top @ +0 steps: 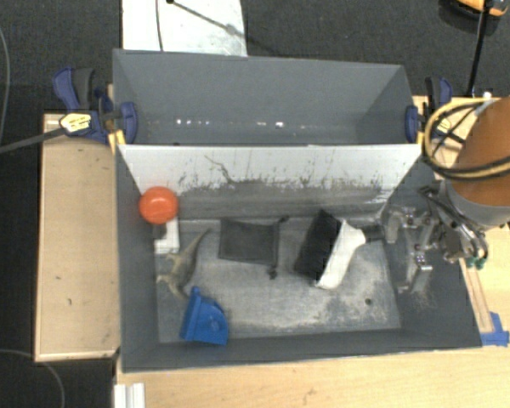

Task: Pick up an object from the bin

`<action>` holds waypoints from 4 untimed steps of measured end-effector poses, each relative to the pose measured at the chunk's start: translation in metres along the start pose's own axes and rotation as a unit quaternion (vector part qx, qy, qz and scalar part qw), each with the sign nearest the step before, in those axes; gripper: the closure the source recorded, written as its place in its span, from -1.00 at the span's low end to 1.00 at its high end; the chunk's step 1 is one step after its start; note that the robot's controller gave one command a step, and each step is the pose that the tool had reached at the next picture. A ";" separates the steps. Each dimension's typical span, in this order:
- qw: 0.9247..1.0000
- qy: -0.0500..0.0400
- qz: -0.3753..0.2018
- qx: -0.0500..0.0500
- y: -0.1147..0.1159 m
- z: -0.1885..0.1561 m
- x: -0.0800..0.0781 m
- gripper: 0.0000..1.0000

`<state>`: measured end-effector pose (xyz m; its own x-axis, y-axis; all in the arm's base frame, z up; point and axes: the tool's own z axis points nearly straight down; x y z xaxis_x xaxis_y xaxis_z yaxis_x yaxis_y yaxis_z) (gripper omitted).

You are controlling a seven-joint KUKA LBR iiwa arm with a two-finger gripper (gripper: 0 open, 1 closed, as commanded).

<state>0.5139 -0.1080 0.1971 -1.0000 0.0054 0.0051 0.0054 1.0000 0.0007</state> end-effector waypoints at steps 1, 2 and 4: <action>1.000 -0.004 -0.002 0.001 0.001 -0.005 -0.002 -1.00; 1.000 -0.006 0.001 0.001 0.023 0.046 -0.028 -1.00; 0.999 -0.009 0.031 0.001 0.040 0.098 -0.056 -1.00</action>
Offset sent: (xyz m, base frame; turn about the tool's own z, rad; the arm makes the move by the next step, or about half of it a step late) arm 0.0403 0.0377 -0.0837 0.0050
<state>0.5699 -0.0678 0.0990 -0.9977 0.0667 -0.0138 0.0667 0.9978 -0.0008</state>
